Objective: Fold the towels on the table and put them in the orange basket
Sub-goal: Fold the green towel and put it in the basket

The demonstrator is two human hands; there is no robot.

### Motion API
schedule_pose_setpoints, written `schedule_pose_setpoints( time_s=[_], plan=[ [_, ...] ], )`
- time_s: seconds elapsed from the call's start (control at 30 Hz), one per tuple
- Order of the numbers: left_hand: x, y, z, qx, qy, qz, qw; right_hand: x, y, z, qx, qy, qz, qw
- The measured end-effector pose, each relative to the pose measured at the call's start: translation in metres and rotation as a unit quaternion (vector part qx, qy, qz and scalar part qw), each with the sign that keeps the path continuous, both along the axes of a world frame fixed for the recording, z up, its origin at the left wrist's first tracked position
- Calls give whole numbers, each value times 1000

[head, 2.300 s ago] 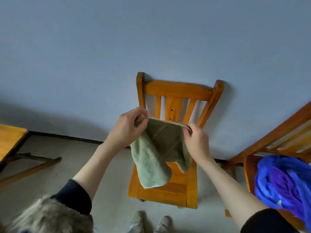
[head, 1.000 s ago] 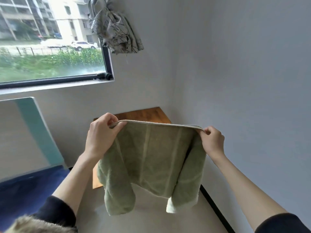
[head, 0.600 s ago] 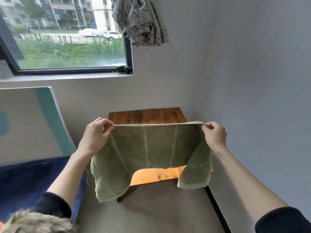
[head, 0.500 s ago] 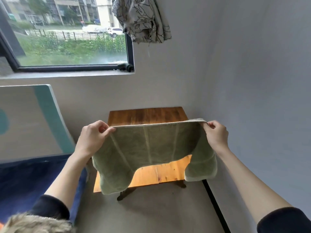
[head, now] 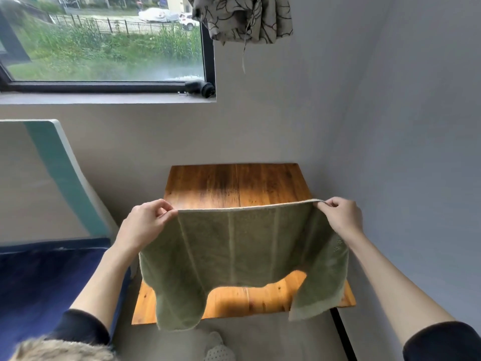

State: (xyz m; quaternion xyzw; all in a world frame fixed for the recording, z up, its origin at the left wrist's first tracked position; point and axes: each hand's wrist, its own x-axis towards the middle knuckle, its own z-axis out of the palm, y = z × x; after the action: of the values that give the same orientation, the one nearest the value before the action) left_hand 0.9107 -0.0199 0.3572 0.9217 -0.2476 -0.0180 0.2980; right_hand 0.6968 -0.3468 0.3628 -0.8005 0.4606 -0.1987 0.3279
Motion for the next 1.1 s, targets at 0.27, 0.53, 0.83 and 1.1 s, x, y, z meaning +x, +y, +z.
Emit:
schedule_pose_setpoints(
  time_s=[0.27, 0.53, 0.83, 1.1],
  plan=[
    [92, -43, -65, 126, 33, -16, 991, 92, -41, -51, 13, 158, 37, 987],
    [158, -82, -106, 146, 50, -33, 987, 156, -74, -85, -25, 201, 44, 978],
    [225, -154, -135, 148, 12, -4, 989, 234, -147, -132, -89, 251, 66, 962],
    [237, -158, -196, 140, 86, -14, 986, 275, -140, -189, -59, 236, 140, 960]
  ],
)
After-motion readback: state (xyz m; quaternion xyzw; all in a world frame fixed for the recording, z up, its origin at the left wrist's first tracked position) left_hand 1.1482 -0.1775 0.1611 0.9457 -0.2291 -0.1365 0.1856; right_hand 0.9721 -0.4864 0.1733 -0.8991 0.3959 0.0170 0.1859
